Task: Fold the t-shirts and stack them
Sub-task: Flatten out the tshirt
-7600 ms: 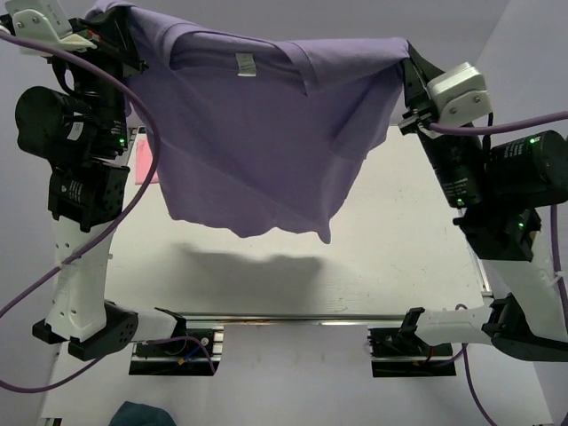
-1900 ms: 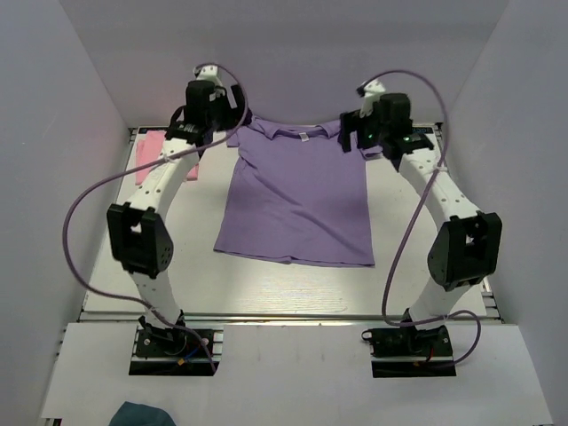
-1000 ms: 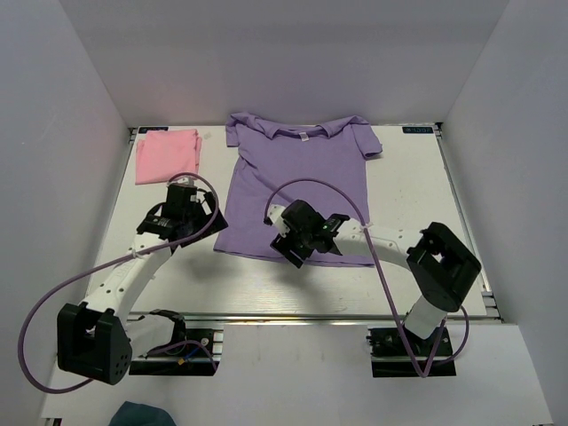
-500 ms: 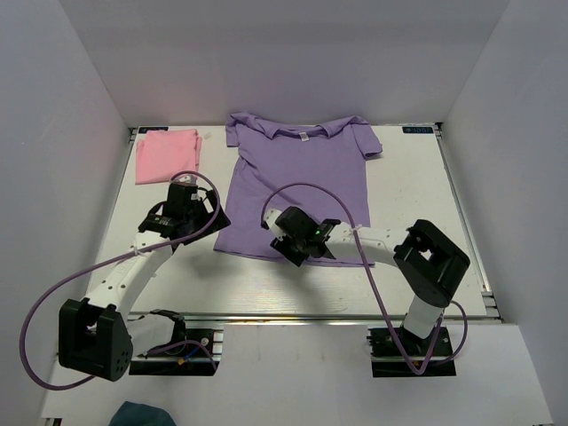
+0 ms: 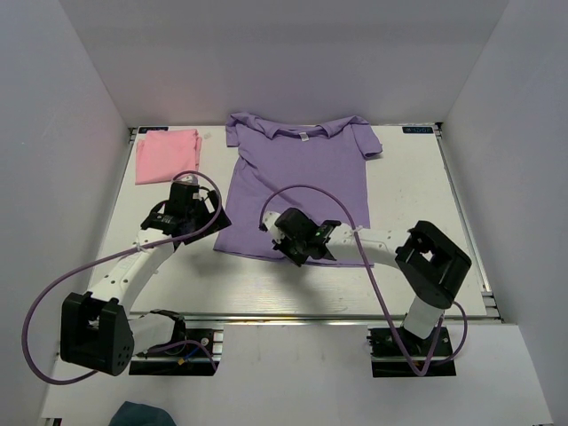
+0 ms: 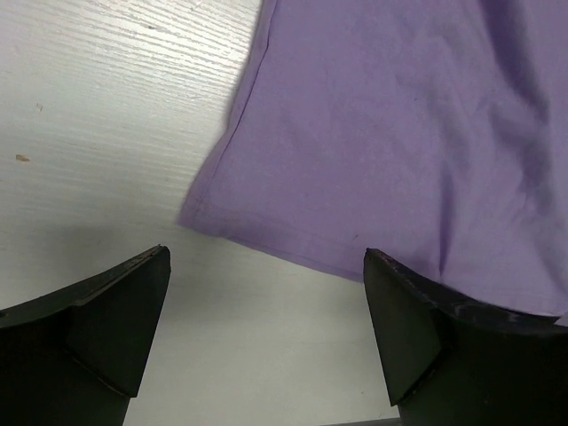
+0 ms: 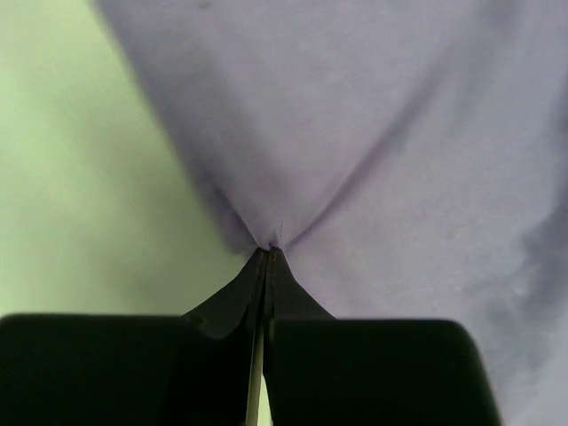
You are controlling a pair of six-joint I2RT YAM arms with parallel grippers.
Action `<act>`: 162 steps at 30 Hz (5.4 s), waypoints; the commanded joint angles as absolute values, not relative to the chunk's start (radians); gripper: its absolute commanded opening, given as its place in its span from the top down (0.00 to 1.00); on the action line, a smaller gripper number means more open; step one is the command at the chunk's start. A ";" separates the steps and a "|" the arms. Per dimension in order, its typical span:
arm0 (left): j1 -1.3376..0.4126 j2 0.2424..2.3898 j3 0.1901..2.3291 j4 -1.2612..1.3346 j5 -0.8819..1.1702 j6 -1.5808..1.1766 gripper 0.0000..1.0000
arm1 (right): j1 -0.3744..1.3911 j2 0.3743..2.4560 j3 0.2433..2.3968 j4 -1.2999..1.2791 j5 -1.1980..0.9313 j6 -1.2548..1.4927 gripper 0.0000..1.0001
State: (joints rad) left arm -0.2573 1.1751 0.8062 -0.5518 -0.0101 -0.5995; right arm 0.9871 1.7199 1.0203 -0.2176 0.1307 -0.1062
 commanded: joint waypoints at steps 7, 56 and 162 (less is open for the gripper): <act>-0.258 1.187 0.790 -0.541 0.000 -0.592 0.00 | 1.028 1.598 1.025 -0.331 -0.098 -0.043 1.00; -0.276 1.266 0.747 -0.544 -0.107 -0.597 1.00 | 0.492 1.379 0.673 -0.523 0.134 0.548 1.00; -0.305 2.763 2.364 -0.167 0.344 -0.468 0.00 | 0.486 1.542 0.943 -0.347 -0.250 0.272 0.11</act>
State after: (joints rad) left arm -0.2981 2.7926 2.4336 -0.0887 0.3187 -0.4831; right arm 0.4885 1.5612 0.8413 -0.2787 -0.3065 0.3614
